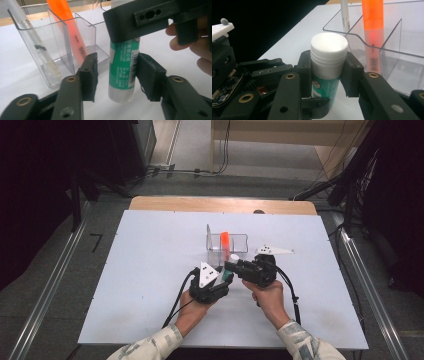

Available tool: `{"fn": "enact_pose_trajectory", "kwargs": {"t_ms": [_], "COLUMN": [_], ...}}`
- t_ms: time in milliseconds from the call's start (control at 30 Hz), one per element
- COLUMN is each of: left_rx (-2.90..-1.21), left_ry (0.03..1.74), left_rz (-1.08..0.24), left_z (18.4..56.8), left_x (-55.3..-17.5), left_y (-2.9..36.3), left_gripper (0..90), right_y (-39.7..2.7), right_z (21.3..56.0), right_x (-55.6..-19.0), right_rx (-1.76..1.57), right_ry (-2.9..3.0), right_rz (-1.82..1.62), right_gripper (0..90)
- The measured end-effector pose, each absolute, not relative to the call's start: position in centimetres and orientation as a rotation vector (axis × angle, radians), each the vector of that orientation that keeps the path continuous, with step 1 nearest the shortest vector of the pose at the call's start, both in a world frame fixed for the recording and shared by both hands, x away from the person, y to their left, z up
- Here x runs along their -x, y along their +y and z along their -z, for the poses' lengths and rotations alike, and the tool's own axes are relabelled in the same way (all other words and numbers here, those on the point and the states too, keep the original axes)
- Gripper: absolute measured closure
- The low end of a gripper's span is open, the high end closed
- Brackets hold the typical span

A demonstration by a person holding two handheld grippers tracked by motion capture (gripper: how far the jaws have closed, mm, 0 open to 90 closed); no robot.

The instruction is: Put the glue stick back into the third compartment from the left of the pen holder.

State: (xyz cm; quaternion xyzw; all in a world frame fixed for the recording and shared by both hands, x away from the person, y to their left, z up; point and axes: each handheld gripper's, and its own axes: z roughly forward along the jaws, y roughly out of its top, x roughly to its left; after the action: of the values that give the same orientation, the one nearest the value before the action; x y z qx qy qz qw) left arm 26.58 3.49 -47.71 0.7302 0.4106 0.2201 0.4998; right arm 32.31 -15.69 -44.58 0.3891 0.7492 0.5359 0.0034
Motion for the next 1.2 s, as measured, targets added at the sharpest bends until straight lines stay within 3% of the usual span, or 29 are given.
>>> {"fn": "enact_pose_trajectory", "kwargs": {"t_ms": [267,1200], "left_rx": [-1.786,-1.839], "left_ry": [1.034,1.126], "left_rz": [-0.487,-0.511], "left_z": [47.6,48.5], "left_x": [-26.6,-27.5], "left_y": [4.6,7.2], "left_gripper": [33.8,27.1], "right_y": [-16.5,-17.4], "right_z": [43.9,41.0], "right_x": [-32.5,-34.7], "right_rx": [-1.224,-1.198], "right_ry": [2.282,2.081], "right_rz": [-1.674,-1.706], "right_gripper": [62.7,62.7]}}
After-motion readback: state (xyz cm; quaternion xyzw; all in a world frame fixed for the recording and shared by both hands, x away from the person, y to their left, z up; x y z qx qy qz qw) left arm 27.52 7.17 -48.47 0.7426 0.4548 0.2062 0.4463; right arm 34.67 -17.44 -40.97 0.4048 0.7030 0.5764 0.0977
